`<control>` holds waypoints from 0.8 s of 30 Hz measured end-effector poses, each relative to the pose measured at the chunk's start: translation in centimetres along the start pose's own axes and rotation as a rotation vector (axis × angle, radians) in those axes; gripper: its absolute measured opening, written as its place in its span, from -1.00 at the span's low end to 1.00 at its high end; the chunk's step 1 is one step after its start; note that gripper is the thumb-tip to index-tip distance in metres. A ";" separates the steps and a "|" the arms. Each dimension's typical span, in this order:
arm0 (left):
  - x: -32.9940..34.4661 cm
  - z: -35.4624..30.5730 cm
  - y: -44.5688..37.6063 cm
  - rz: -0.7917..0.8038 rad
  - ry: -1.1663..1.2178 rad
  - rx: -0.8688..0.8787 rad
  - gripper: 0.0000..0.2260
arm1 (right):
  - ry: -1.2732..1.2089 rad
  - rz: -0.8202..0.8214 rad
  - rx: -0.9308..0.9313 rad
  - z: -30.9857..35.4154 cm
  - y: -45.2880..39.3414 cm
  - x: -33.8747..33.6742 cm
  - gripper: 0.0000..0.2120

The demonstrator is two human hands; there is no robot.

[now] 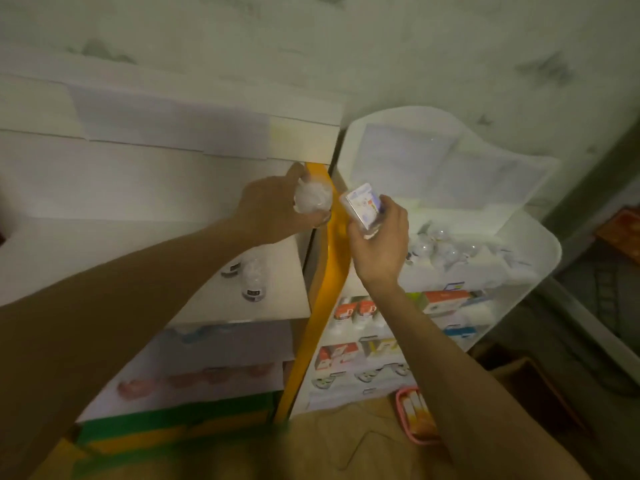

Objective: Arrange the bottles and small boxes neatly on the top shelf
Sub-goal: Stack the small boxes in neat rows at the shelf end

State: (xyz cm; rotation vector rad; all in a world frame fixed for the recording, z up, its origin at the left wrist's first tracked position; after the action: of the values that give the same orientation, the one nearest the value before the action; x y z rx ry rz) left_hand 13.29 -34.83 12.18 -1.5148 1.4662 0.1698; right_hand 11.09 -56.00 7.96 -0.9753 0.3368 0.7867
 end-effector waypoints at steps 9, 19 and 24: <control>16.4 -9.4 -5.4 0.253 -0.175 0.122 -0.38 | 0.158 0.324 0.128 -21.2 -0.1 -1.9 -0.36; 31.9 -10.2 -6.8 0.629 -0.493 -0.036 -0.43 | 0.206 0.572 0.131 -34.7 -2.8 -1.8 -0.36; 34.0 -10.0 -7.6 0.706 -0.661 -0.072 -0.46 | 0.158 0.625 0.106 -36.4 -3.0 0.5 -0.42</control>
State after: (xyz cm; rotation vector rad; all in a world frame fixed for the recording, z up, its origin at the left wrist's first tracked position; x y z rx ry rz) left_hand 23.32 -66.67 -1.84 -0.7988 1.3728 1.0456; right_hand 16.65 -87.26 -10.08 -0.8376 0.8367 1.2429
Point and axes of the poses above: each hand's wrist, its own y-axis away from the middle knuckle, its own x-axis out of the palm, z = x × y, the point moved 8 cm from there along -y, towards the middle knuckle, and after that the axes turned 11 degrees about y, right-handed, at the moved point
